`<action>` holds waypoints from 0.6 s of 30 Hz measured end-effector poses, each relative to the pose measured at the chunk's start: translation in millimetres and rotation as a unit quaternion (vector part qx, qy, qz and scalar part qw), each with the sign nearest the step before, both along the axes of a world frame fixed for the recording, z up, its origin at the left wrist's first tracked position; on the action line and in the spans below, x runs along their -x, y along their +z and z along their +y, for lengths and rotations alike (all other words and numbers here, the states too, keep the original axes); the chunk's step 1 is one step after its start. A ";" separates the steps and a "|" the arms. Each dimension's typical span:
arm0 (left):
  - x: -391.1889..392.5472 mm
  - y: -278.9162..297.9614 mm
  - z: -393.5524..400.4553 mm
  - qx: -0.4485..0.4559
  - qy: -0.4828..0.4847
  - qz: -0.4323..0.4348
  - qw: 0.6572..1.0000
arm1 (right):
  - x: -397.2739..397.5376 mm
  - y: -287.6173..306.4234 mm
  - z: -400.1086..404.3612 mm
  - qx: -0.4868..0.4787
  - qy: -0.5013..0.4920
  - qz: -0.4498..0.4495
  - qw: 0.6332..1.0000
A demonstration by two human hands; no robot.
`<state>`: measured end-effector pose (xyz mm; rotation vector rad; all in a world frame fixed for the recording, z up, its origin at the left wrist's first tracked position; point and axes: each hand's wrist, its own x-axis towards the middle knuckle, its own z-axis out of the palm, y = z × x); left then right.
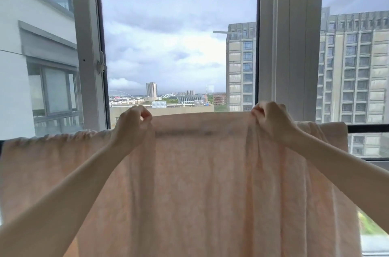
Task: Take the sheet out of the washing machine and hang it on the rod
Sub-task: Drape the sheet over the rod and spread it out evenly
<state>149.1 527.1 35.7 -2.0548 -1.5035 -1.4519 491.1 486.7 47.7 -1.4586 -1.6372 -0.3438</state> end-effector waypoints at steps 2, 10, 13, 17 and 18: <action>4.1 -4.7 -5.5 0.017 -0.015 0.029 0.999 | -0.3 -5.7 -2.3 0.030 0.014 -0.044 0.998; -55.1 -7.6 -40.7 -0.008 -0.154 0.148 0.977 | 24.5 -7.0 -21.2 0.099 0.063 -0.135 0.984; -74.5 -13.0 -36.2 -0.020 -0.167 0.168 0.971 | 27.7 -11.0 -25.7 0.086 0.062 -0.176 0.979; -80.2 -13.1 -21.3 -0.009 -0.172 0.130 0.976 | 27.0 -13.8 -19.5 0.035 0.083 -0.155 0.984; -81.0 -12.5 -18.4 -0.008 -0.178 0.119 0.977 | 26.3 -12.6 -16.1 0.031 0.083 -0.145 0.985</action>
